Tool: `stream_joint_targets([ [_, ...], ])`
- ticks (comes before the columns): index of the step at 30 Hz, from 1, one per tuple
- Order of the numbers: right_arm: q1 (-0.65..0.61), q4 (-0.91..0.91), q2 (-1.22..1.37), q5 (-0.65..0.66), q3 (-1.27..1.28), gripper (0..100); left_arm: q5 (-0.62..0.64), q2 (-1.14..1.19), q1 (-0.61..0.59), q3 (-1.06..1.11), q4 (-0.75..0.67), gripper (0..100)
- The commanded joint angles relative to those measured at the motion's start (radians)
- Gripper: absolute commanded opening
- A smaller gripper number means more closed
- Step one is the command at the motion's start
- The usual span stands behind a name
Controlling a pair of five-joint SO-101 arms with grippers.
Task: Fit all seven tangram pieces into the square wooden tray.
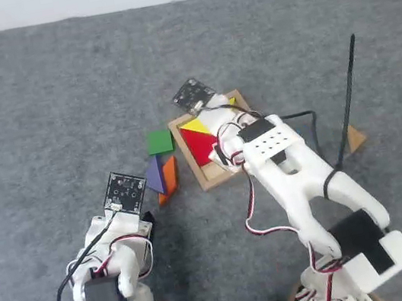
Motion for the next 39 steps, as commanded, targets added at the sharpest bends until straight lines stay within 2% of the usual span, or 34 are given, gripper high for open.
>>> stream_joint_targets([
  [1, 0.016, -0.047, 0.042, 0.052, -0.006, 16.9, -0.008, -0.012, -0.006, -0.008, 0.008, 17],
  [5, 0.016, -0.079, 0.142, 0.086, -0.054, 16.9, -0.008, -0.012, -0.006, -0.008, 0.008, 17],
  [11, 0.067, 0.05, 0.285, 0.097, -0.267, 16.6, -0.008, -0.012, -0.006, -0.008, 0.008, 17],
  [15, 0.087, 0.074, 0.364, 0.092, -0.379, 16.5, -0.008, -0.012, -0.006, -0.008, 0.008, 17],
  [25, 0.097, -0.056, 0.351, 0.003, -0.419, 16.5, -0.008, -0.012, -0.006, -0.008, 0.008, 17],
  [39, 0.097, -0.148, 0.343, 0.002, -0.445, 16.5, -0.008, -0.012, -0.006, -0.008, 0.008, 17],
])
